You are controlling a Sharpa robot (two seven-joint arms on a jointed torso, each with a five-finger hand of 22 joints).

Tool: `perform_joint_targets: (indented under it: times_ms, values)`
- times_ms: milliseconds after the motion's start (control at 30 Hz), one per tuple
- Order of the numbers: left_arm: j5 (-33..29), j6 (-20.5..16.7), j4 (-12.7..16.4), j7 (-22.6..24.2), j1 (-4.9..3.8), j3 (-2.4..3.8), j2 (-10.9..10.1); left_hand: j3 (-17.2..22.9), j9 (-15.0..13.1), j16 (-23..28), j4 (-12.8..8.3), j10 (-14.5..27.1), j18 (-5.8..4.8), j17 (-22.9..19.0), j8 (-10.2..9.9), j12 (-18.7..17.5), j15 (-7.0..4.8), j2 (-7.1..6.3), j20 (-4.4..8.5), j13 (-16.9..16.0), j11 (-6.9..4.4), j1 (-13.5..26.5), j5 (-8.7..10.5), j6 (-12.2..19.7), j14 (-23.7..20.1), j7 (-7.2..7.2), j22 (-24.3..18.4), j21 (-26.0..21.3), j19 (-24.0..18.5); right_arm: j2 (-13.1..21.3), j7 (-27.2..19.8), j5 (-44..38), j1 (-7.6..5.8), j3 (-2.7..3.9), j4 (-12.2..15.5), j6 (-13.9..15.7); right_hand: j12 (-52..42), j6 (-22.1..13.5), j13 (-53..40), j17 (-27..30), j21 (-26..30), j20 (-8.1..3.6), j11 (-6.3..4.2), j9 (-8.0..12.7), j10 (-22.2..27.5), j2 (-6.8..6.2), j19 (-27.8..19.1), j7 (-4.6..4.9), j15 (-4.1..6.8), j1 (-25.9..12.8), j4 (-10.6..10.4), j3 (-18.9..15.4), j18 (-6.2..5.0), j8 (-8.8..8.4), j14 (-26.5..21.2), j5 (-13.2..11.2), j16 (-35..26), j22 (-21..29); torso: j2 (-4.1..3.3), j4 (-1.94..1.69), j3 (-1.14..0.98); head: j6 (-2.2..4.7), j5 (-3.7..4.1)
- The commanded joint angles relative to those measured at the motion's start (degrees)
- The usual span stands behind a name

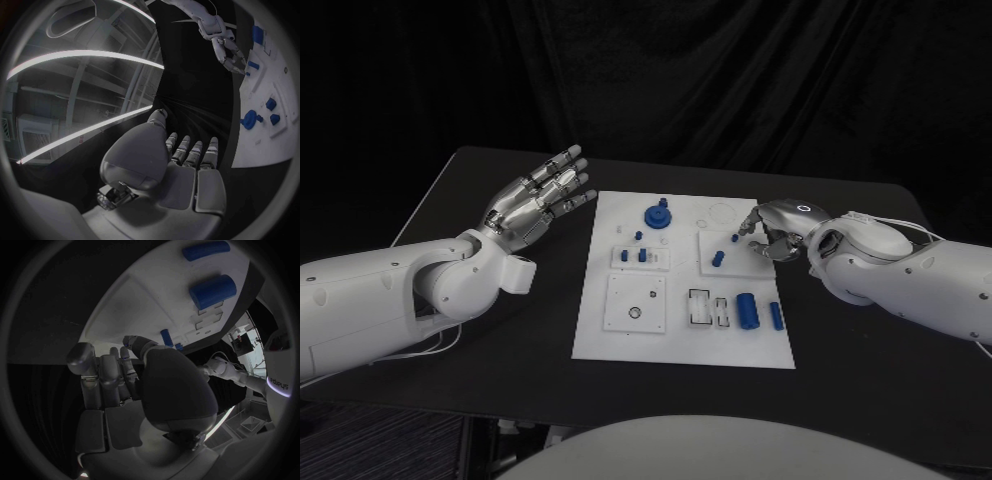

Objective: Assemble the parts on the task board

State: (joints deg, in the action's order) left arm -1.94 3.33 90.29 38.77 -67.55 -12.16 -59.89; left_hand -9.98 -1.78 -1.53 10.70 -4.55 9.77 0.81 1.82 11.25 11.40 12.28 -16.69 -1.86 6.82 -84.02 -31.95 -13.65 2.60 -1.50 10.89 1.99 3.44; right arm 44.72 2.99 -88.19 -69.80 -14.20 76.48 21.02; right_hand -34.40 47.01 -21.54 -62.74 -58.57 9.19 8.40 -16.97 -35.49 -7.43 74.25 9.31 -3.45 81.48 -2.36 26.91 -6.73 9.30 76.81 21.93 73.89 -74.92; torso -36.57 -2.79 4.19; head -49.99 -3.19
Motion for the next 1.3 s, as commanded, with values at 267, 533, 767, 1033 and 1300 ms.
perform_joint_targets:
  times_ms: [267, 533, 767, 1033, 1300]
  values:
    - [0.6, -0.44, -0.36, 5.64, 0.34, 0.05, 0.11, 2.19, -0.32, -2.24, -2.05, -1.24, -1.82, 0.57, 0.38, 2.13, 1.84, -0.07, -0.2, -0.29, 2.13, -0.09, -0.45, -1.75, 2.4, 2.07, 2.55, 1.54, 3.06, -2.13, -2.86, 2.19, 0.52, 0.14, -2.74, 2.6, -0.51, -0.28, 1.85, -0.47, -1.21, -0.43, -0.62, -0.72, -3.24, 0.09, 1.08, 1.46, 0.54, -1.99, -0.31, -0.15, 0.07, 1.06, 1.22, -2.95, 0.84, -4.49, 0.09, 0.01, 0.14, -0.01, 0.26]
    - [0.61, -0.46, -0.66, 4.77, 0.59, 0.05, 0.27, 3.7, -0.38, -2.9, -3.18, -1.47, -2.57, 0.67, 0.48, 2.51, 2.34, -0.15, -0.19, -0.33, 2.53, -0.35, -0.64, -2.33, 2.9, 2.83, 2.91, 1.86, 3.9, -3.39, -3.56, 3.04, 0.82, 0.18, -4.2, 2.62, -0.83, -0.76, 2.71, -0.66, -1.73, -0.56, -0.89, -0.94, -5.18, 0.15, 1.65, 1.5, 0.68, -2.86, -0.91, -0.77, 0.19, 1.43, 1.65, -5.33, 1.12, -4.72, 0.12, 0.13, 0.17, -0.01, 0.09]
    - [0.61, -0.14, -0.83, 4.35, 0.75, 0.05, 0.35, 4.57, -0.39, -3.08, -3.75, -1.4, -2.86, 0.68, 0.49, 2.49, 2.47, -0.1, -0.17, -0.32, 2.62, -0.49, -0.67, -2.47, 2.95, 3.05, 2.92, 1.92, 4.11, -3.99, -3.77, 3.38, 0.98, 0.2, -4.89, 2.25, -0.84, -1.34, 3.09, -0.8, -1.96, -0.64, -0.99, -0.87, -5.84, 0.13, 1.93, 1.51, 0.76, -3.29, -1.27, -1.04, 0.26, 1.32, 1.88, -5.79, 1.28, -4.81, 0.11, 0.0, 0.25, -0.01, 0.25]
    - [0.61, 0.18, -0.97, 4.11, 0.89, 0.06, 0.52, 5.03, -0.41, -3.26, -4.01, -1.45, -2.99, 0.72, 0.52, 2.62, 2.55, -0.06, -0.17, -0.34, 2.69, -0.51, -0.68, -2.65, 3.09, 3.17, 2.93, 1.95, 4.22, -4.42, -3.83, 3.52, 1.26, 0.22, -5.3, 1.89, -0.81, -0.59, 3.59, -1.08, -2.36, -0.82, -1.27, -1.07, -6.65, 0.57, 2.33, 1.16, 1.0, -3.0, -1.26, -0.87, 0.34, 1.96, 2.22, -5.26, 1.54, -4.97, 0.12, 0.02, 0.24, -0.01, 0.38]
    - [0.61, 0.64, -0.66, 3.66, 0.97, 0.06, 0.48, 5.48, -0.44, -3.41, -4.2, -1.44, -3.1, 0.74, 0.56, 2.67, 2.63, -0.01, -0.16, -0.34, 2.76, -0.46, -0.68, -2.87, 3.18, 3.35, 3.08, 2.03, 4.42, -4.94, -3.96, 3.89, 1.57, 0.26, -5.87, 1.48, -0.37, -0.32, 4.22, -1.16, -2.46, -1.04, -1.42, -1.14, -6.72, 1.02, 2.53, 0.83, 1.18, -2.38, -0.88, -0.34, 0.39, 2.32, 2.35, -3.52, 1.63, -5.07, 0.09, 0.03, 0.26, -0.01, 0.52]
